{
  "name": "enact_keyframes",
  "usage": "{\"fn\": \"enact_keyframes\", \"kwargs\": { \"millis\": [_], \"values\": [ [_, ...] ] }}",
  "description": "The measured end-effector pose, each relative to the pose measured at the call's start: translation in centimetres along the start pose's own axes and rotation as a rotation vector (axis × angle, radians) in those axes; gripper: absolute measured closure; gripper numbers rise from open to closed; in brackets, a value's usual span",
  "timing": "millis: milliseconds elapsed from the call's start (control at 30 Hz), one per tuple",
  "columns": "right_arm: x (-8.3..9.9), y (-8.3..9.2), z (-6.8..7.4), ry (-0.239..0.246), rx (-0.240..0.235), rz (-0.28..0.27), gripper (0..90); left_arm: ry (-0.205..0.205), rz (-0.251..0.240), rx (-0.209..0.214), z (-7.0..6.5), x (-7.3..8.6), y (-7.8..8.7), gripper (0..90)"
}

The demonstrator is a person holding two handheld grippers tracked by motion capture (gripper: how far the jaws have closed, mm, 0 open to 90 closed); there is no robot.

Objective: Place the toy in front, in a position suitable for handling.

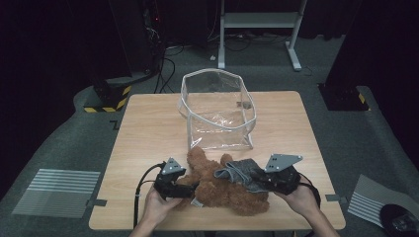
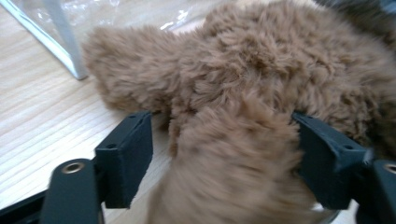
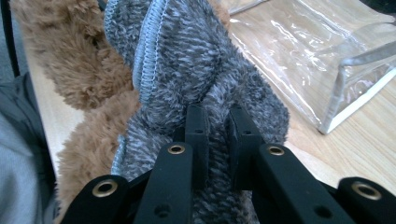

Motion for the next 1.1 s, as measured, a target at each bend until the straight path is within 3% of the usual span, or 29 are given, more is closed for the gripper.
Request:
{"fn": "enact_keyframes", "kwargs": {
  "millis": [67,200,300,433,467,600,800,900,1000,1100],
  "values": [
    [-0.2,-0.1,-0.2,0.009,0.007,0.004,80.7,0.014,-0.004,-0.004,0.0,0.0,-0.8,27.9],
    [-1.4,0.2,0.1,0.018,-0.002,-0.031,80.8,-0.003,-0.004,-0.033,0.1,-0.6,-1.5,30.2],
    [-2.3,0.0,1.3,0.055,-0.03,-0.038,80.7,-0.018,-0.001,-0.05,0.2,-1.2,-2.0,31.9],
    [-2.0,-0.8,2.9,0.148,-0.045,0.051,80.7,0.014,-0.007,-0.044,0.7,-1.4,-2.4,32.1],
    [-1.7,-0.8,3.0,0.149,-0.055,0.058,80.7,0.016,-0.009,-0.043,0.8,-1.3,-2.4,32.0],
    [-0.2,1.1,2.1,0.099,-0.068,0.048,80.8,0.007,-0.019,-0.049,0.9,-1.3,-2.2,32.1],
    [1.7,3.7,0.1,0.016,0.018,0.004,80.8,0.028,-0.041,-0.071,1.8,-1.4,-2.4,32.2],
    [2.4,3.5,0.3,-0.009,-0.008,-0.028,80.8,0.035,-0.04,-0.076,2.1,-1.4,-2.3,32.4],
    [3.9,2.6,0.7,0.026,-0.02,0.039,80.8,0.032,-0.046,-0.073,1.9,-1.4,-2.2,32.5],
    [5.7,2.5,-0.3,-0.001,0.015,0.067,80.8,0.028,-0.049,-0.07,1.8,-1.3,-1.9,33.7]
  ]
}}
Point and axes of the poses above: each handheld gripper's, and its own axes: y roughly backward along the jaws, x roughly out of its underside, z roughly to its left, the point moved 3 cm from there along -y, roughly forward along the jaws, and after that the axes turned 11 degrees about -z, right-handed, at the moved point
